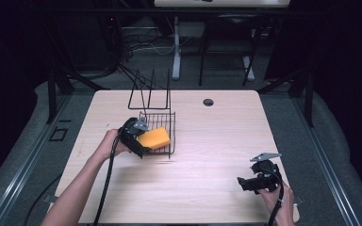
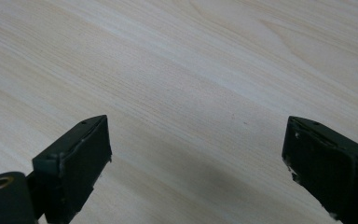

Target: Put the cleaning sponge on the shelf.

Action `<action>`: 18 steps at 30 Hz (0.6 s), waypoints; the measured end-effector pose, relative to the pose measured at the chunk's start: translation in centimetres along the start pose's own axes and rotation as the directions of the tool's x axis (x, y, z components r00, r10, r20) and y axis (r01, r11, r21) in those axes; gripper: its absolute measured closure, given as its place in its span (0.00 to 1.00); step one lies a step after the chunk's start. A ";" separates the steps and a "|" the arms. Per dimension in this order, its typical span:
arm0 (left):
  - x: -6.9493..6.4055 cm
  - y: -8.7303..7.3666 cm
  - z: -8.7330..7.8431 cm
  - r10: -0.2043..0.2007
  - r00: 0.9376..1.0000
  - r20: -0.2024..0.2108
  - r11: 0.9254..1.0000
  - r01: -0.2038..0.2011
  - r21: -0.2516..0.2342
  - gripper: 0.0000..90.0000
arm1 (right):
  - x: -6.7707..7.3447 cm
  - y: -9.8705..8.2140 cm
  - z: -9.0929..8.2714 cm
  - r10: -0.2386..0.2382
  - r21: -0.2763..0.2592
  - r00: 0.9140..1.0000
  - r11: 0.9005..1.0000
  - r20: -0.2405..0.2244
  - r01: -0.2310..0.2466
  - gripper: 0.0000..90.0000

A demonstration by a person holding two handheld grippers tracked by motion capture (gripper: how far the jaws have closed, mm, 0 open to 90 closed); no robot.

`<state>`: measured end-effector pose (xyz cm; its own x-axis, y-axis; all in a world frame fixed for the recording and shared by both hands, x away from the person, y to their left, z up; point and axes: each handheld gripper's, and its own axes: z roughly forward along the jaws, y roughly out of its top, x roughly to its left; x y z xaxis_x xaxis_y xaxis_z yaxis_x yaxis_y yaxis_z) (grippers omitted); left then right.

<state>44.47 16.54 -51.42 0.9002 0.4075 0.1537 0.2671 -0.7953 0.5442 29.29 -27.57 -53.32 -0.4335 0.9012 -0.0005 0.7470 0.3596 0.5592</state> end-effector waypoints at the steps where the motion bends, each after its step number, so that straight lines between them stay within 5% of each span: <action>1: 0.0 0.0 -0.2 -0.005 1.000 -0.005 1.000 0.005 -0.009 0.09 | 0.0 0.0 0.0 0.001 -0.001 1.000 1.000 -0.001 -0.001 0.08; 18: -1.2 -1.1 -3.6 -0.047 0.999 -0.018 0.991 0.045 -0.124 0.02 | 0.1 0.0 0.0 -0.004 0.002 1.000 1.000 0.001 0.004 0.08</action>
<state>41.82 18.54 -49.25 0.8804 0.4524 0.1425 0.2622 -0.7146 0.6485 29.25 -27.44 -53.29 -0.4359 0.9000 -0.0032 0.7461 0.3634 0.5579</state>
